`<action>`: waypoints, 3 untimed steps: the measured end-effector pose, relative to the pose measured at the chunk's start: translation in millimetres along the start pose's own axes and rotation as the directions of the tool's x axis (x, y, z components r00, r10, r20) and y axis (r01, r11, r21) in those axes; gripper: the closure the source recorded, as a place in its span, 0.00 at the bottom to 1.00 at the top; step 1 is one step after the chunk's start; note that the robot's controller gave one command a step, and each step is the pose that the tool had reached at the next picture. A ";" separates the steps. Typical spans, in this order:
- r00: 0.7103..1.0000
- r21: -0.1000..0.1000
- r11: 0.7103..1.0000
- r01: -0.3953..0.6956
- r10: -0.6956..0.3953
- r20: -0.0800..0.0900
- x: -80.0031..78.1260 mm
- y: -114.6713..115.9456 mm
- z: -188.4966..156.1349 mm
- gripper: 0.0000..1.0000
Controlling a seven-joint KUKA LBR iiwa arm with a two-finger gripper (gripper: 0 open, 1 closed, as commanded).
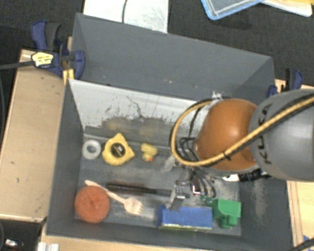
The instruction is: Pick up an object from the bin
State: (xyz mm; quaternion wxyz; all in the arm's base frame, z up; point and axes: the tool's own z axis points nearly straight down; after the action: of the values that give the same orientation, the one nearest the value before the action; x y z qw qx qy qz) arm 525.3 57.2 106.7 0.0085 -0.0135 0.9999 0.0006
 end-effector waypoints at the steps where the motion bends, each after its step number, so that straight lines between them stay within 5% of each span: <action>1: 0.994 0.000 0.994 0.112 -0.112 -0.003 12.6 29.8 34.1 0.00; 2: 0.995 0.000 0.995 0.102 -0.102 0.000 40.3 54.4 35.7 1.00; 3: 0.995 0.000 0.995 0.101 -0.101 0.000 40.3 54.4 35.7 1.00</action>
Offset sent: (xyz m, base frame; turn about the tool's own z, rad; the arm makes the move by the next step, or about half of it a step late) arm -0.0418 0.0532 -0.0367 -0.1040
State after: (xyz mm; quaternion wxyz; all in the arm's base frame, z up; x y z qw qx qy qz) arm 484.2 110.6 70.4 0.0087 -0.0641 0.9979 0.0002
